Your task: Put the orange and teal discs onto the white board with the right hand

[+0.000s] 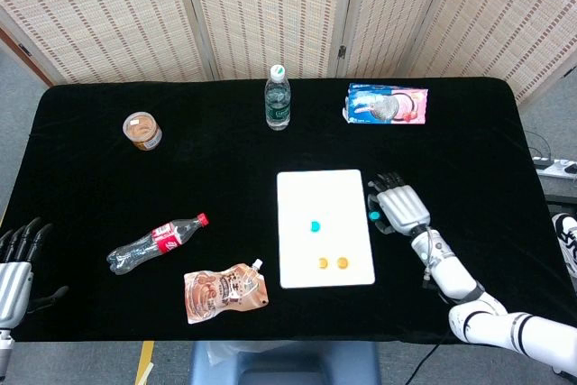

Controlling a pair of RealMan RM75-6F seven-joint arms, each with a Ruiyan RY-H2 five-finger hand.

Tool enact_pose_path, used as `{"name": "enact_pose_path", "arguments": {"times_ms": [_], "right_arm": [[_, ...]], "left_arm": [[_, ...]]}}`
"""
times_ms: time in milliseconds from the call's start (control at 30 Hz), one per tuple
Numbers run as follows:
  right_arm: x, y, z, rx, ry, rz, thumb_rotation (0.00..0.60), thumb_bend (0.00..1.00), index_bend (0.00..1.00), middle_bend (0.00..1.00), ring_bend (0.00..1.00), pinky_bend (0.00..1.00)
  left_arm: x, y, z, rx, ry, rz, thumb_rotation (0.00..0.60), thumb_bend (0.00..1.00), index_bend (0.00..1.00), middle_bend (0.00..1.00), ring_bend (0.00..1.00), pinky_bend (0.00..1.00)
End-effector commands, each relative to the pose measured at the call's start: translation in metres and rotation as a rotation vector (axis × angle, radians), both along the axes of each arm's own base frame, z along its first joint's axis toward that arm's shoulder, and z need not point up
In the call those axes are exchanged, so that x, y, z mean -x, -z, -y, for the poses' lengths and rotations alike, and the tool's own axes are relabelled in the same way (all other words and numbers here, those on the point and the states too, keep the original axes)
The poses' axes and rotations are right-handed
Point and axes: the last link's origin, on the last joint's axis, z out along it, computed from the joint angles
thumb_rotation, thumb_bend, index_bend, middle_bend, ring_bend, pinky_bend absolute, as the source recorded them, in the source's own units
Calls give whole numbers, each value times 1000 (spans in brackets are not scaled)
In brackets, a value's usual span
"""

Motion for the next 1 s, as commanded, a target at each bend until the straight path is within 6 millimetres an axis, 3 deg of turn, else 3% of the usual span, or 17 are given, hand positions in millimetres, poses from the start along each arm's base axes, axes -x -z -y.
{"name": "enact_pose_path", "arguments": {"times_ms": [33, 300, 1000], "right_arm": [[-28, 20, -1, -55, -60, 0, 600, 400, 511, 192, 42, 0], [-51, 46, 1, -93, -99, -38, 600, 399, 511, 186, 41, 0], [-58, 60, 5, -90, -107, -74, 600, 399, 472, 171, 38, 0]], "left_arm": [[1, 0, 1, -1, -2, 1, 600, 156, 0, 0, 0, 0], [6, 0, 4, -2, -17, 6, 600, 156, 0, 0, 0, 0], [8, 2, 3, 1, -21, 9, 600, 157, 0, 0, 0, 0]]}}
